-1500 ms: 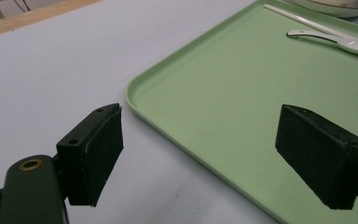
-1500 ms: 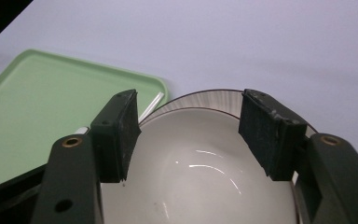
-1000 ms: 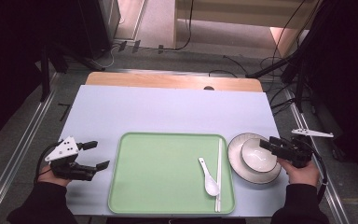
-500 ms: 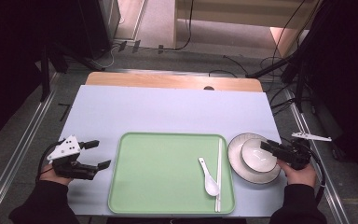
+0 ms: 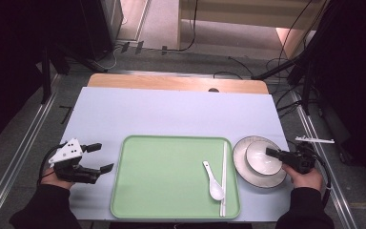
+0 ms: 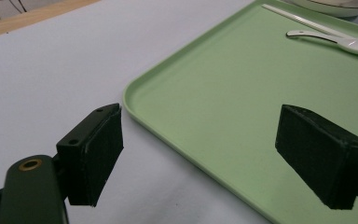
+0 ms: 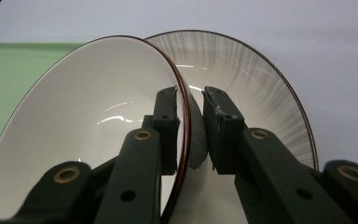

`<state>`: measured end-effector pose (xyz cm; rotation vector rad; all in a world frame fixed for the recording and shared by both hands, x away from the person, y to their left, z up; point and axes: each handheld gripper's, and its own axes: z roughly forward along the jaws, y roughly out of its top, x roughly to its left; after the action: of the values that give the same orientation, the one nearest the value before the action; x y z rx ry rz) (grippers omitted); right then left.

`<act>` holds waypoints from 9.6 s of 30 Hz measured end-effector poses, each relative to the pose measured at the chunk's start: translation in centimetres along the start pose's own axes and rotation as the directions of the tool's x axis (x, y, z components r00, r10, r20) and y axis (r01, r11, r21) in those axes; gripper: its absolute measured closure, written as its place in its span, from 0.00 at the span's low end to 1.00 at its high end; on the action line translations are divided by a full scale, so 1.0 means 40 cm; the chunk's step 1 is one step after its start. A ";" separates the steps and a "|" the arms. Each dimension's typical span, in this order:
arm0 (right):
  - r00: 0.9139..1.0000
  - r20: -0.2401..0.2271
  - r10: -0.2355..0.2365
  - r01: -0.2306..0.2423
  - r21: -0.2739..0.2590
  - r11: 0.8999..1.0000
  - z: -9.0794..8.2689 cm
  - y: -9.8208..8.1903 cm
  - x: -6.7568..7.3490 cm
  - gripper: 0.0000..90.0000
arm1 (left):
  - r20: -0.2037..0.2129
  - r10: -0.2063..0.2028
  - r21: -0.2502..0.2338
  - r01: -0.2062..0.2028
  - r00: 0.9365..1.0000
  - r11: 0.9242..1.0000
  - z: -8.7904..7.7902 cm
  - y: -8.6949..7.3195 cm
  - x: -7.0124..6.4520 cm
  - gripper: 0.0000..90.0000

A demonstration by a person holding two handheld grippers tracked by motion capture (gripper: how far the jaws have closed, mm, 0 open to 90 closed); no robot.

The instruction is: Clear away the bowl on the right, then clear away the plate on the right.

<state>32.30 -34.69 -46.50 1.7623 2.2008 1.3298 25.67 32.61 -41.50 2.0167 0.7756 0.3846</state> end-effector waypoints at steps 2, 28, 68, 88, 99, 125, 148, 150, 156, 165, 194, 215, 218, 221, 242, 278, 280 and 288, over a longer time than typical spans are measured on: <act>1.000 0.005 0.001 -0.001 0.012 1.000 -0.001 0.003 0.001 0.86 | 0.000 0.000 0.000 0.000 1.000 1.000 0.000 0.000 0.000 0.17; 0.996 0.003 0.086 -0.086 0.010 0.996 -0.024 0.035 0.035 0.89 | -0.002 -0.003 0.000 0.003 1.000 1.000 0.000 0.000 0.000 0.17; 0.994 -0.106 -0.015 0.027 0.117 0.993 0.034 0.058 0.218 0.89 | -0.002 -0.006 -0.004 0.006 1.000 1.000 -0.001 0.000 0.002 0.17; 0.979 -0.183 -0.089 0.122 0.180 0.976 0.091 0.050 0.320 0.88 | -0.001 -0.005 -0.001 0.005 1.000 1.000 -0.001 0.000 0.002 0.17; 0.965 -0.226 -0.132 0.182 0.215 0.959 0.125 0.038 0.379 0.87 | -0.001 -0.005 -0.001 0.005 1.000 1.000 -0.001 -0.001 0.002 0.17; 0.928 -0.311 -0.205 0.304 0.315 0.899 0.218 -0.008 0.485 0.87 | -0.001 -0.007 -0.001 0.007 1.000 1.000 -0.002 -0.002 0.002 0.17; 0.920 -0.302 -0.252 0.352 0.349 0.868 0.247 -0.021 0.494 0.87 | 0.000 -0.007 -0.002 0.007 1.000 1.000 -0.002 -0.002 0.002 0.17; 0.918 -0.298 -0.263 0.360 0.343 0.868 0.246 -0.022 0.496 0.86 | -0.001 -0.006 -0.001 0.006 1.000 1.000 -0.002 -0.002 0.002 0.17; 0.907 -0.309 -0.287 0.383 0.317 0.868 0.243 -0.021 0.495 0.70 | 0.001 -0.007 0.000 0.007 1.000 1.000 -0.002 -0.001 0.002 0.17; 0.888 -0.362 -0.285 0.376 0.212 0.902 0.199 0.001 0.467 0.44 | 0.002 -0.010 -0.002 0.010 1.000 1.000 0.003 0.002 0.002 0.17; 0.942 -0.182 -0.283 0.296 0.048 0.954 0.064 0.053 0.276 0.42 | -0.008 -0.016 0.009 0.016 1.000 1.000 -0.009 -0.013 0.008 0.17; 0.973 -0.114 -0.203 0.202 -0.018 0.979 0.010 0.057 0.154 0.42 | -0.007 -0.018 0.008 0.018 1.000 1.000 -0.012 -0.013 0.005 0.17; 0.977 -0.103 -0.186 0.185 -0.020 0.982 0.005 0.056 0.141 0.42 | -0.004 -0.018 0.009 0.018 1.000 1.000 -0.011 -0.012 0.003 0.17; 0.980 -0.095 -0.174 0.172 -0.024 0.985 -0.002 0.055 0.127 0.42 | -0.008 -0.018 0.007 0.018 1.000 1.000 -0.013 -0.012 0.002 0.17; 0.996 -0.039 -0.077 0.075 -0.042 0.996 -0.035 0.042 0.007 0.37 | -0.005 -0.018 0.010 0.018 1.000 1.000 -0.009 -0.012 0.001 0.17; 1.000 0.021 0.019 -0.018 -0.054 0.998 0.045 -0.014 -0.090 0.74 | -0.001 -0.014 0.014 0.014 1.000 1.000 -0.002 -0.007 0.002 0.17; 0.999 0.035 0.035 -0.033 -0.063 0.997 0.046 -0.015 -0.088 0.77 | -0.002 -0.010 0.018 0.010 1.000 1.000 -0.001 -0.007 0.002 0.17; 0.996 0.048 0.079 -0.075 -0.085 0.994 0.047 -0.018 -0.088 0.81 | 0.001 -0.007 0.019 0.007 1.000 1.000 0.002 -0.005 0.003 0.17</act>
<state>33.94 -36.44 -49.78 1.8475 2.0397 1.3539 25.71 32.72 -41.73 2.0307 0.7884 0.3728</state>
